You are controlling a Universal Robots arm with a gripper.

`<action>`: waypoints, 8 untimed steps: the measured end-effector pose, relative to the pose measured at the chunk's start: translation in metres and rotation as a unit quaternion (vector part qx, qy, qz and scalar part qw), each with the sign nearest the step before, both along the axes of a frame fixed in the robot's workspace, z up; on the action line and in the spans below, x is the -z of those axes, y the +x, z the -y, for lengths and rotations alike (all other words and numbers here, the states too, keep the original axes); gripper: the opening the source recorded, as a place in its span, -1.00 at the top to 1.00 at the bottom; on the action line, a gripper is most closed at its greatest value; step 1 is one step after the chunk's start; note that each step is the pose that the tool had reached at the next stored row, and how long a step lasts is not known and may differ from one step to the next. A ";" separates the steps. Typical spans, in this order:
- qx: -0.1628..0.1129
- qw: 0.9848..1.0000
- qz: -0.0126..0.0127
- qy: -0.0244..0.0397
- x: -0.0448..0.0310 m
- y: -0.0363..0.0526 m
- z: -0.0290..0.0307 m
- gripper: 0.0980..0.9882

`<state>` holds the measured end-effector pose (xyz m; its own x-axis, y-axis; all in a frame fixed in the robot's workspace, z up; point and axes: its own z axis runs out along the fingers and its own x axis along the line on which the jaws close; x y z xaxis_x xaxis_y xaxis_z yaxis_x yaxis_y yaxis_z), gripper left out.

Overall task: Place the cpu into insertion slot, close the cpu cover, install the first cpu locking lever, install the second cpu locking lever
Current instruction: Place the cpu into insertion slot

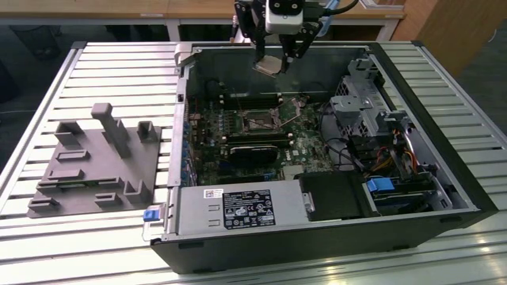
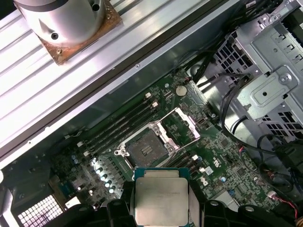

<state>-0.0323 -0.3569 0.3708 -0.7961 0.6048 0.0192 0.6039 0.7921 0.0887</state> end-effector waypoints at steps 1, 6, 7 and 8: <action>0.001 1.000 0.000 0.000 0.0000 0.0000 -0.0001 0.00; 0.005 1.000 0.000 0.000 0.0002 0.0000 -0.0003 0.00; 0.006 1.000 0.000 0.000 0.0003 0.0000 -0.0003 0.00; 0.007 1.000 0.000 0.000 0.0003 0.0000 -0.0003 0.00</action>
<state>-0.0323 -0.3566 0.3705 -0.7872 0.6164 0.0192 0.6154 0.7832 0.0888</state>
